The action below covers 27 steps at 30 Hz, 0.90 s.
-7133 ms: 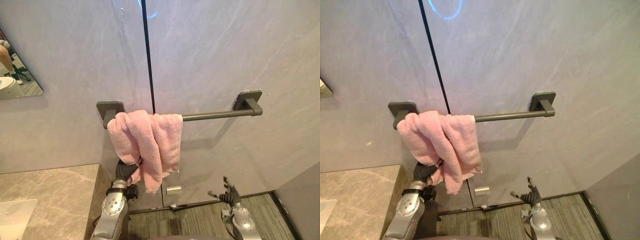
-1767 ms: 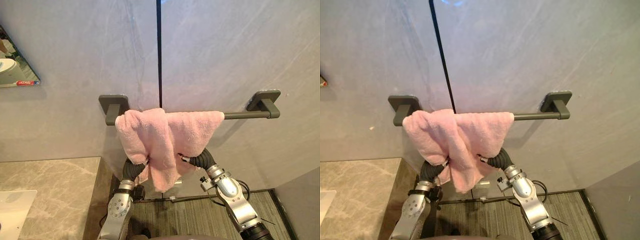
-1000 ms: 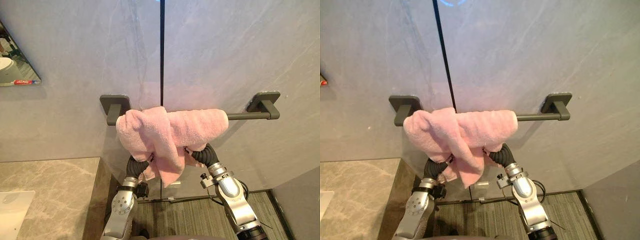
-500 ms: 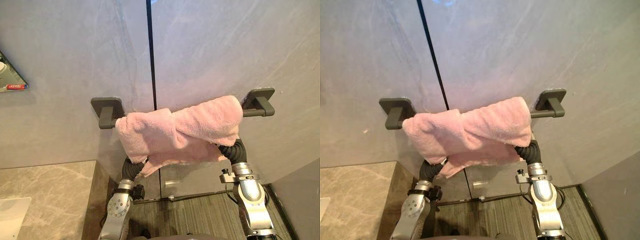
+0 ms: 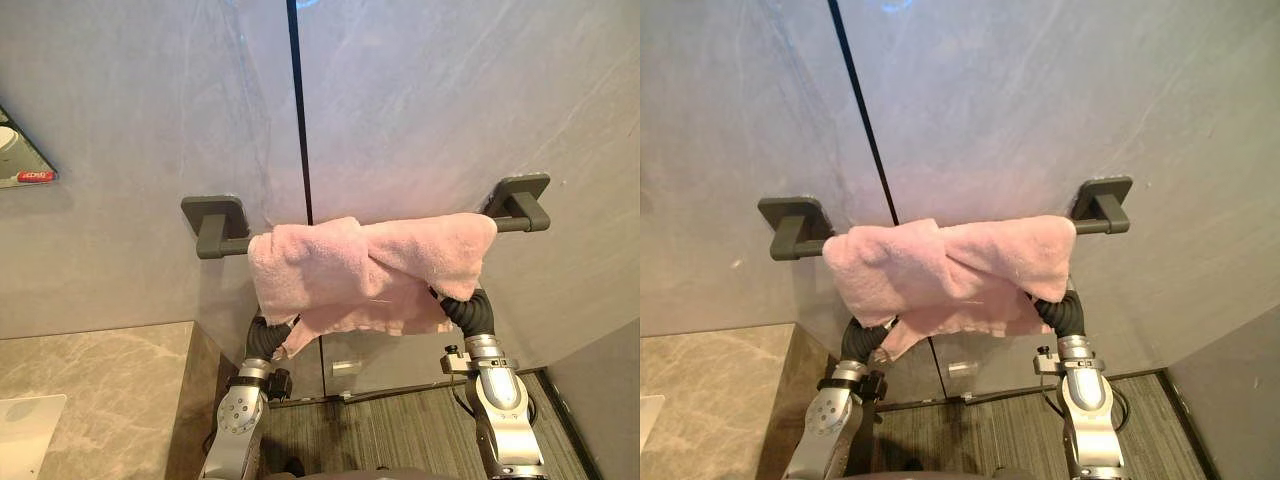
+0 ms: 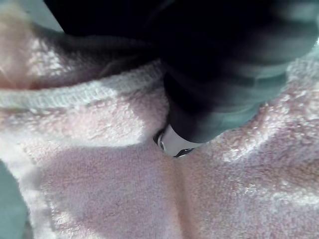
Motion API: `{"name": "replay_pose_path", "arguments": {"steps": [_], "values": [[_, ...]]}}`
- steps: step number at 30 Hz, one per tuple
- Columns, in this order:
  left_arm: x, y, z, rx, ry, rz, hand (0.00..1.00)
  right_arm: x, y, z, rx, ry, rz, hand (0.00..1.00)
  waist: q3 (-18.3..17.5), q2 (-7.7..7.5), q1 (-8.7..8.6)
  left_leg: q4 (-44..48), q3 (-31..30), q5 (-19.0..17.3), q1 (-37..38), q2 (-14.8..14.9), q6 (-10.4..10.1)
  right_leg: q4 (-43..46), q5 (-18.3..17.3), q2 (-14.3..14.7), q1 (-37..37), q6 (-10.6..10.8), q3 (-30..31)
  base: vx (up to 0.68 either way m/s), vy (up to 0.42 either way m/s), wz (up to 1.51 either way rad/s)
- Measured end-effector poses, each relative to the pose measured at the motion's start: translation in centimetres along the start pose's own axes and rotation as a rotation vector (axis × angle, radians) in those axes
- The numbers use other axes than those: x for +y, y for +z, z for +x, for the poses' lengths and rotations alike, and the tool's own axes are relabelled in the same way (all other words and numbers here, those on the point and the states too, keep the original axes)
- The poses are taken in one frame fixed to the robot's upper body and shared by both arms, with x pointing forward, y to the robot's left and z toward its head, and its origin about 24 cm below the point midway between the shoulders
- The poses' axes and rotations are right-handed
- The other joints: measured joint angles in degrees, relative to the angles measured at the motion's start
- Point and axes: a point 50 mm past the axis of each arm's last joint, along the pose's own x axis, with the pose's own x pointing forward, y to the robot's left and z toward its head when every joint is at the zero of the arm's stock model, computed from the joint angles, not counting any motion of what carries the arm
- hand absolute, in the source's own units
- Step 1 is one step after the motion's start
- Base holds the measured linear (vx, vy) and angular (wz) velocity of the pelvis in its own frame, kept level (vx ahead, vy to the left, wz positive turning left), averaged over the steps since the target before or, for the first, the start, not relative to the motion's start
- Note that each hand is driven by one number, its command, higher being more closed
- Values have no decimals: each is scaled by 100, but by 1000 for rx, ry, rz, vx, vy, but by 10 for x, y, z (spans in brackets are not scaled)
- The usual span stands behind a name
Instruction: Organize washtable
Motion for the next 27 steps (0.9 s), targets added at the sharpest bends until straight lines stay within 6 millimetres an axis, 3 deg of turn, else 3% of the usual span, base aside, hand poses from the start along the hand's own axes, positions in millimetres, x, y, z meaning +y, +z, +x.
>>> {"name": "replay_pose_path", "arguments": {"steps": [12, 27], "values": [[3, -14, -3, 63, 21, -22, 100, 5, -29, -8, 117, 16, 3, 100, -32, 47, 5, -39, -2, 0, 76, 8, -2, -22, -9, 0, 69, 9, 0, 0, 0, 0], [13, -22, 0, 76, 58, -20, 100, 18, -42, -3, 159, 66, -10, 100, -73, 7, 22, -215, -102, 126, 114, -2, -28, -39, -11, 8, 77, 10, -100, -6, -6, 3]]}}
